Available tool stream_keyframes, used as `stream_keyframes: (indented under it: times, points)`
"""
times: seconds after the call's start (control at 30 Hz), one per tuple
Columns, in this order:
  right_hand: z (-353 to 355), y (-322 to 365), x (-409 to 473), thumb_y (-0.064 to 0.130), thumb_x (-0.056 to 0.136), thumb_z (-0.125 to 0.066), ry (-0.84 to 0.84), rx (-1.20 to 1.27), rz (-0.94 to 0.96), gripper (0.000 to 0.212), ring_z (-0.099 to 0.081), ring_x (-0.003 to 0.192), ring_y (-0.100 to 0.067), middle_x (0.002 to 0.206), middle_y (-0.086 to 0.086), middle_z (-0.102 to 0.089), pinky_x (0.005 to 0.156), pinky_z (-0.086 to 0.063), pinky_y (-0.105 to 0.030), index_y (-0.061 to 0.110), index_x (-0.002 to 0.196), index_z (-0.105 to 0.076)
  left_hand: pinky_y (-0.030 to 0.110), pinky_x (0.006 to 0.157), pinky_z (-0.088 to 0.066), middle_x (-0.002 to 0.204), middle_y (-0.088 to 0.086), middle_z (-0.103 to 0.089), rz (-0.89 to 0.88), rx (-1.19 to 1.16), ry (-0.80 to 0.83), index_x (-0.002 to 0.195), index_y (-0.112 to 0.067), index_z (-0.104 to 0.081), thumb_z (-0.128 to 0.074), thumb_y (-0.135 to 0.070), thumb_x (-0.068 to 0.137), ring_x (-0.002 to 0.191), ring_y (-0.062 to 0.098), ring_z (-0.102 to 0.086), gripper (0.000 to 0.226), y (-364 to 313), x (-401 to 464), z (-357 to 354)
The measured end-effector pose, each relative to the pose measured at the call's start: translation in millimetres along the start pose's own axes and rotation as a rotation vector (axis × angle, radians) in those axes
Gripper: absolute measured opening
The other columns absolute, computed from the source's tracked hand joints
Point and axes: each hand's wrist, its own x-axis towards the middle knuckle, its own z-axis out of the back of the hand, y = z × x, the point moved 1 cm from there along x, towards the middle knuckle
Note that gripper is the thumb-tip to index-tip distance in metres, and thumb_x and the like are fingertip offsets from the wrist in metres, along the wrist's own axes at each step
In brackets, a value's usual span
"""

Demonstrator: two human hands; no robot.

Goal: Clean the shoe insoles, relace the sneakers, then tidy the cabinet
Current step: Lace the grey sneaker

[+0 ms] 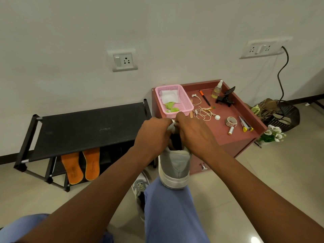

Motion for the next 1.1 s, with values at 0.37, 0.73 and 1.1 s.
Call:
stream_keyframes:
  times: [0.37,0.73,1.1]
  points:
    - [-6,2,2,0.019,0.099,-0.049,-0.069,0.053,-0.102,0.011,-0.039,0.055,-0.020,0.071,-0.003,-0.044,0.048,-0.036,-0.035,0.015,0.101,-0.039,0.037,0.087,-0.056,0.114,0.010,-0.073,-0.062,0.080,-0.094,0.124,-0.012,-0.062,-0.054,-0.026,0.105,0.090,0.027,-0.069,0.025,-5,-4,-4]
    - [8,-15,-4,0.038,0.092,-0.068,0.119,0.282,-0.320,0.026,-0.055,0.066,-0.013,0.069,0.005,-0.060,0.056,-0.036,-0.028,0.018,0.077,-0.061,0.033,0.072,-0.058,0.077,-0.002,-0.068,0.074,-0.040,-0.027,0.086,-0.020,-0.069,-0.053,-0.055,0.100,0.068,0.013,-0.061,0.041,7,-11,3]
    - [20,-13,-11,0.053,0.085,-0.073,0.133,0.236,-0.528,0.048,-0.052,0.057,-0.020,0.058,-0.002,-0.055,0.053,-0.037,-0.032,0.018,0.059,-0.051,0.037,0.066,-0.060,0.069,-0.007,-0.062,0.182,0.037,-0.041,0.074,-0.025,-0.061,-0.060,-0.063,0.092,0.064,0.013,-0.061,0.042,-3,-8,14]
